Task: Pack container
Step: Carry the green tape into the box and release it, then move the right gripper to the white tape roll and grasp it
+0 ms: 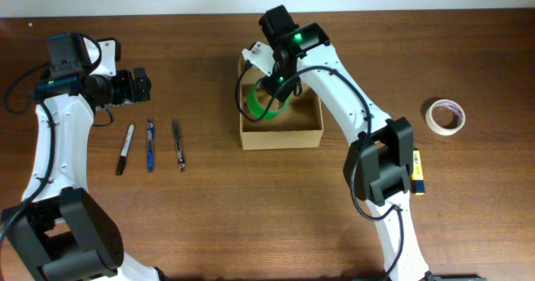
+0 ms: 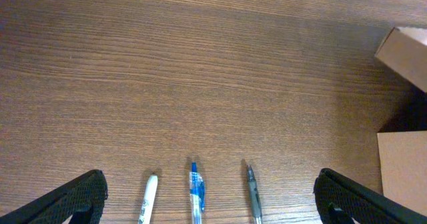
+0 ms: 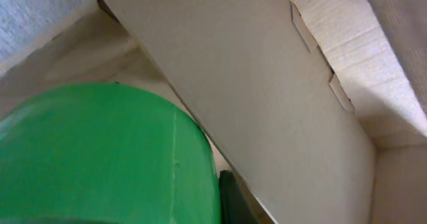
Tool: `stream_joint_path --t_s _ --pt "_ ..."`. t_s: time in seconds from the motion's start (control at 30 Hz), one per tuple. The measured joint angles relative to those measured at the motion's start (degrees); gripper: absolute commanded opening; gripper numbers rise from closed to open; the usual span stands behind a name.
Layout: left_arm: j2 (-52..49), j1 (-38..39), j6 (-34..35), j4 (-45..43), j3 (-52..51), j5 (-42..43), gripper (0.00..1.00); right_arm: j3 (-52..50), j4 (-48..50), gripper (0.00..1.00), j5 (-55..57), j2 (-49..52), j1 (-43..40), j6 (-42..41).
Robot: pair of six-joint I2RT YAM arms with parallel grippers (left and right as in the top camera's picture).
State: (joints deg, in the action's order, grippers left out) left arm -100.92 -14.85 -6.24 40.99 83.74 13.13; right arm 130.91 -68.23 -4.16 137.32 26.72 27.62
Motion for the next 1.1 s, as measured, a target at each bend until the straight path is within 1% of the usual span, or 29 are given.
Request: stream_joint_path --t_s 0.23,0.3,0.37,0.43,0.57,0.73,0.8,0.87,0.97,1.07,1.1 --pt "0.0 0.0 0.0 0.0 0.0 0.0 0.99 0.0 -0.2 0.04 -0.02 2.47 0.0 -1.99" --pt "-0.02 0.0 0.0 0.0 0.0 0.0 0.99 0.0 -0.72 0.1 -0.04 2.49 0.04 -2.34" --pt "0.0 0.0 -0.02 -0.02 0.0 0.0 0.99 0.0 -1.4 0.19 -0.04 2.49 0.13 -2.6" --pt "-0.02 0.0 0.0 0.0 0.0 0.0 0.99 0.0 -2.43 0.24 -0.22 2.49 0.31 -2.64" --pt "-0.02 0.0 0.0 -0.02 0.0 0.0 0.99 0.0 -3.91 0.29 -0.28 2.49 1.09 -2.67" --pt "0.0 0.0 0.0 -0.02 0.0 0.0 0.99 0.0 -5.09 0.29 -0.42 2.34 2.75 -2.8" --pt "-0.02 0.0 0.0 -0.02 0.0 0.0 0.99 0.0 -6.34 0.31 -0.42 1.79 3.28 -2.93" --pt "0.0 0.0 0.0 -0.02 0.0 0.0 0.99 0.0 -7.63 0.35 -0.33 0.22 3.56 -3.19" --pt "-0.02 0.0 0.0 -0.02 0.0 0.0 0.99 0.0 -8.02 0.43 1.68 -5.35 3.52 -3.96" --pt "-0.02 0.0 0.0 -0.02 0.0 -0.02 0.99 0.0 -7.13 0.52 4.31 -15.32 1.92 -6.51" --pt "-0.02 0.0 0.0 -0.02 0.0 -0.02 0.99 0.04 -6.73 0.53 4.83 -19.06 0.72 -7.54"
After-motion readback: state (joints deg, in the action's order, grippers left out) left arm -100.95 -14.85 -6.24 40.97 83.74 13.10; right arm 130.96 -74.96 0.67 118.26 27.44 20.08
